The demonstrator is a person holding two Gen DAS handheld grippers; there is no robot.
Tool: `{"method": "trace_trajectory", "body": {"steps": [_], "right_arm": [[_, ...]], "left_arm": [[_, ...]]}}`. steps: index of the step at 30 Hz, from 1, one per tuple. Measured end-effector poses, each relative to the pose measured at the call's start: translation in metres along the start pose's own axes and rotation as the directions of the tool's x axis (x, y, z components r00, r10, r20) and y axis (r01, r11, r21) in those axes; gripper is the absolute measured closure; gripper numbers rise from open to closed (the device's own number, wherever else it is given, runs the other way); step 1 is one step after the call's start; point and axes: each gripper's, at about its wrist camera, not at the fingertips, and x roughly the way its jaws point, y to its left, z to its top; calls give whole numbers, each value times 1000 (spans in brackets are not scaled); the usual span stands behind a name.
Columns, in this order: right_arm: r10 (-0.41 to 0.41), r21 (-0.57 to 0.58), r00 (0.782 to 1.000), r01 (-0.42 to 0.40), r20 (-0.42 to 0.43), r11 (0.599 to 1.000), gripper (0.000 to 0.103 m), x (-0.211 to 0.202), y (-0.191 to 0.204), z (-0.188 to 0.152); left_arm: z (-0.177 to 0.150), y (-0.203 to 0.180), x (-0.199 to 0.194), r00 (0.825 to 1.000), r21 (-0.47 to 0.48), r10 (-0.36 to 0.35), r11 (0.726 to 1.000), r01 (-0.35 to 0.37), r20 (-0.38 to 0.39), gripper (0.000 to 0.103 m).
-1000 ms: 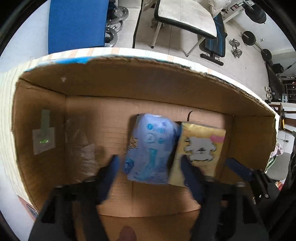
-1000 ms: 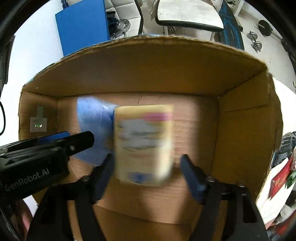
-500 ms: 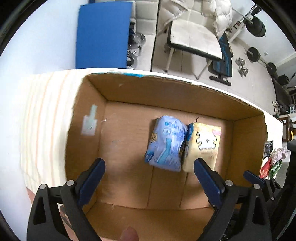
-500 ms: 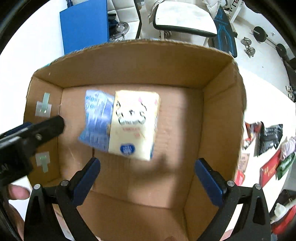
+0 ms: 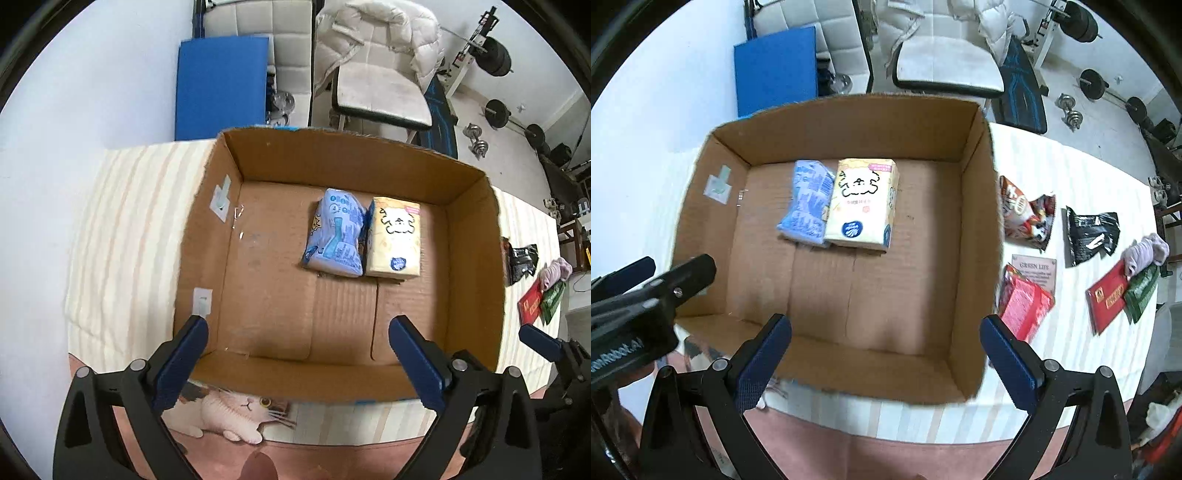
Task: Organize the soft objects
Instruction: 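Move both tools back over the remaining packages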
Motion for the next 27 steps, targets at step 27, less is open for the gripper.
{"method": "trace_trajectory", "body": {"steps": [27], "right_arm": [[52, 494, 992, -100, 111, 864, 0, -74, -256, -64]], "left_arm": [[21, -292, -32, 982, 627, 78, 760, -171, 173, 2]]}}
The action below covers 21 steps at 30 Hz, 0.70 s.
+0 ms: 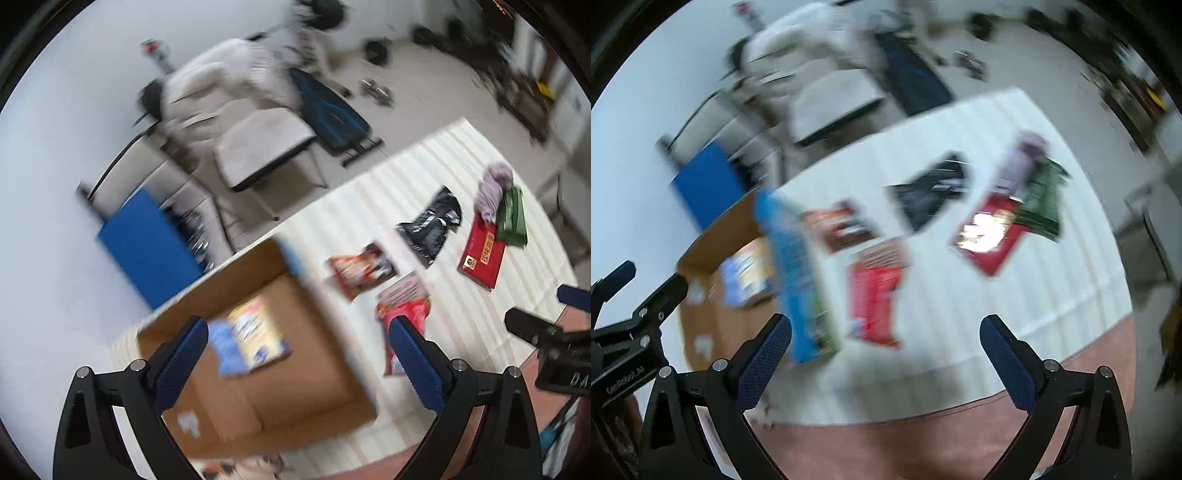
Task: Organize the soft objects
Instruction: 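Move both tools back over the remaining packages, then grasp the black bag with the left tool while the right tool grasps the red packet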
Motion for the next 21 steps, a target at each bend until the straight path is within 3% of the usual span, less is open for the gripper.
{"method": "trace_trajectory", "body": {"steps": [6, 9, 13, 15, 17, 20, 21], "right_arm": [[-73, 241, 993, 93, -89, 966, 1, 80, -95, 48], [-50, 324, 985, 101, -163, 941, 10, 124, -118, 65], [-52, 389, 978, 129, -201, 912, 16, 166, -126, 84], [-95, 389, 969, 180, -227, 903, 28, 179, -127, 88], [-143, 379, 964, 221, -223, 898, 32, 180, -125, 87], [-154, 342, 965, 221, -210, 913, 54, 173, -123, 79], [-156, 315, 964, 220, -215, 923, 68, 170, -123, 76]], "left_arm": [[66, -75, 71, 996, 140, 26, 990, -14, -84, 2], [83, -92, 96, 991, 154, 25, 988, -5, -130, 2], [97, -107, 125, 986, 176, 31, 984, -2, -163, 3], [100, -112, 134, 984, 197, 34, 980, 1, -176, 3], [104, -117, 143, 981, 213, 19, 977, 23, -194, 3], [108, -129, 152, 977, 236, -10, 970, 61, -213, 3], [110, -135, 155, 975, 248, -22, 966, 79, -221, 3]]}}
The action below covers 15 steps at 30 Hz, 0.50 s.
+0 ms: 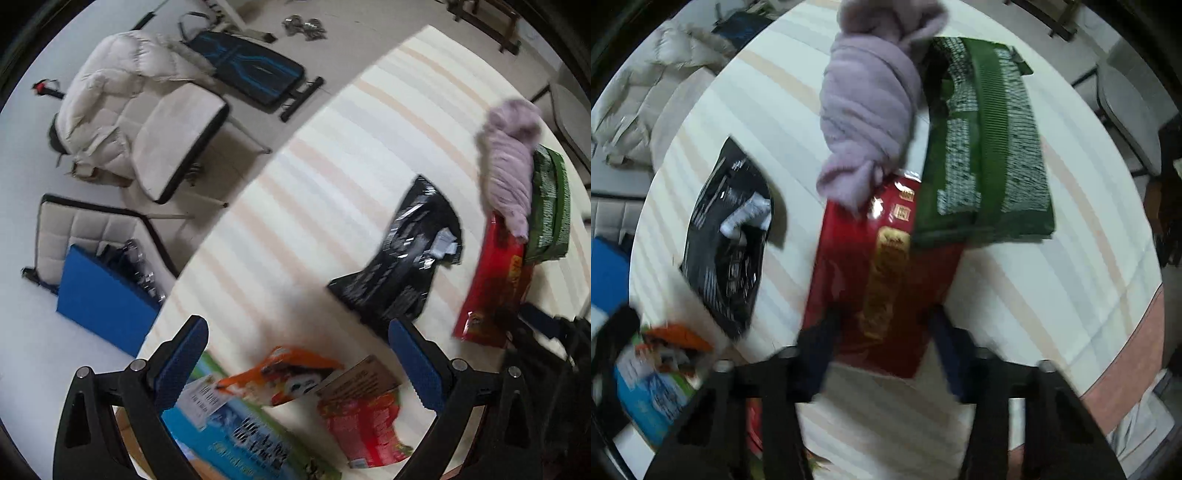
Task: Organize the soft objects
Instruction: 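Grasp the black bag with the left tool while the right tool grasps the red packet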
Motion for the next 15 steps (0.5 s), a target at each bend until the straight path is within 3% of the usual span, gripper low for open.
{"method": "trace_trajectory", "body": {"steps": [1, 3, 5, 6, 9, 12, 15], "right_arm": [[-4, -24, 1000, 3, -8, 1000, 77, -2, -2, -3], [-9, -61, 999, 5, -52, 998, 77, 0, -11, -9], [42, -42, 994, -47, -104, 998, 76, 4, -22, -11], [74, -22, 991, -77, -115, 997, 73, 4, -29, -10], [120, 20, 988, -119, -96, 993, 47, -1, -42, -6], [145, 59, 986, -140, -80, 988, 44, -5, -48, 4], [164, 92, 984, -158, -72, 983, 44, -7, -56, 12]], "left_arm": [[4, -7, 4, 1000, 23, -16, 1000, 16, -9, 3], [10, -19, 10, 999, 55, -37, 998, 38, -20, 2], [17, -30, 18, 998, 80, -57, 995, 59, -34, 2], [20, -35, 23, 997, 90, -64, 994, 68, -42, 2], [30, -52, 38, 996, 126, -60, 990, 68, -66, 2], [37, -66, 52, 995, 155, -48, 986, 61, -85, 3], [41, -69, 55, 993, 136, -87, 986, 96, -74, 18]]}}
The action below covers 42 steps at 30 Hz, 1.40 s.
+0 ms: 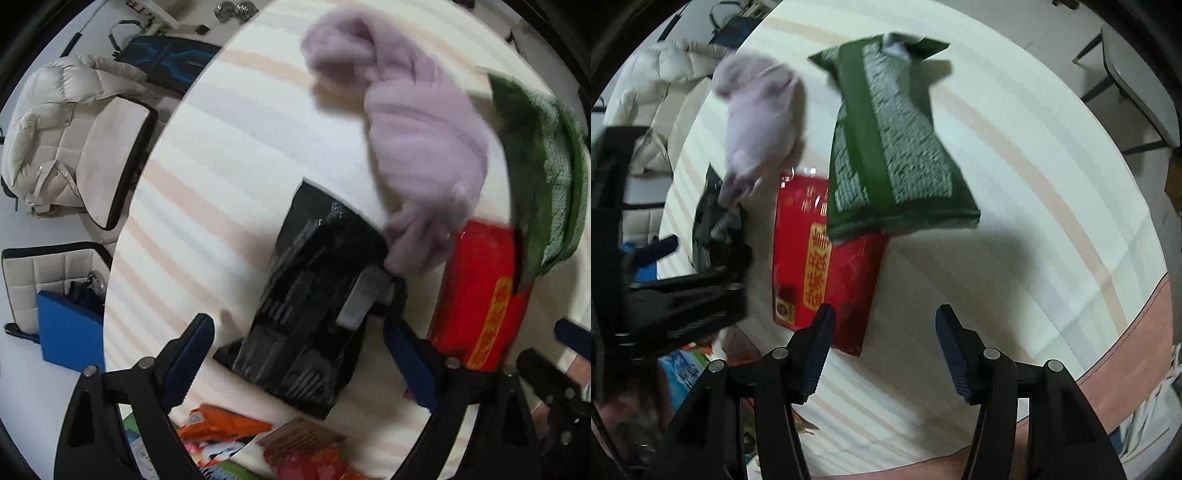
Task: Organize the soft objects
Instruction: 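Grasp the black bag with the left tool while the right tool grasps the red packet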
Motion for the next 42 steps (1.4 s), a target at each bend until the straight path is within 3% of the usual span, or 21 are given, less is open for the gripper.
{"method": "trace_trajectory", "body": {"steps": [2, 6, 7, 9, 14, 16, 18, 21, 23, 25, 26, 28, 33, 36, 42], "right_arm": [[8, 9, 1000, -8, -4, 1000, 44, -2, -5, 8], [26, 17, 1000, -26, -10, 1000, 44, -3, -7, 17], [28, 17, 1000, -28, -12, 999, 44, -1, 0, 20], [30, 16, 999, -30, -13, 999, 43, 6, 10, 20], [15, 12, 1000, -15, -19, 1000, 30, 23, 34, 26], [-30, 8, 999, 30, -20, 1000, 16, 31, 46, 27], [-106, -16, 994, 106, -20, 994, 10, 40, 64, 28], [-233, -73, 972, 232, -11, 970, 11, 50, 84, 25], [-259, -100, 966, 259, 8, 961, 16, 50, 90, 21], [-273, -162, 961, 276, 38, 947, 31, 45, 93, 16], [-280, -197, 959, 283, 43, 939, 34, 43, 94, 12], [-279, -236, 959, 282, 47, 930, 46, 39, 90, 6], [-227, -290, 972, 233, 55, 928, 53, 19, 67, -8], [-195, -326, 979, 205, 62, 923, 62, 1, 53, -18], [-136, -399, 989, 147, 58, 905, 63, -25, 36, -44]], "left_arm": [[0, 7, -2, 995, -61, -94, 994, 93, -10, 53], [-16, 32, 1, 985, -234, -171, 959, 160, -30, 58], [-24, 41, 4, 980, -298, -193, 939, 171, -45, 58], [-45, 59, 12, 959, -428, -280, 874, 230, -55, 58], [-83, 82, 23, 944, -581, -329, 773, 256, -23, 58], [-88, 84, 24, 938, -589, -347, 761, 272, -15, 58], [-89, 86, 24, 939, -590, -343, 761, 268, -15, 58], [-91, 85, 22, 949, -567, -314, 786, 247, -21, 58], [-94, 79, 21, 952, -562, -306, 790, 244, -17, 58], [-99, 75, 21, 950, -569, -313, 783, 252, -10, 58], [-101, 73, 21, 949, -570, -315, 781, 255, -7, 58], [-107, 71, 19, 950, -574, -313, 777, 258, 4, 58], [-138, 68, 2, 947, -567, -317, 771, 290, 54, 58], [-149, 62, -17, 950, -551, -297, 780, 298, 94, 58], [-184, 45, -54, 941, -531, -299, 777, 338, 161, 58]]}}
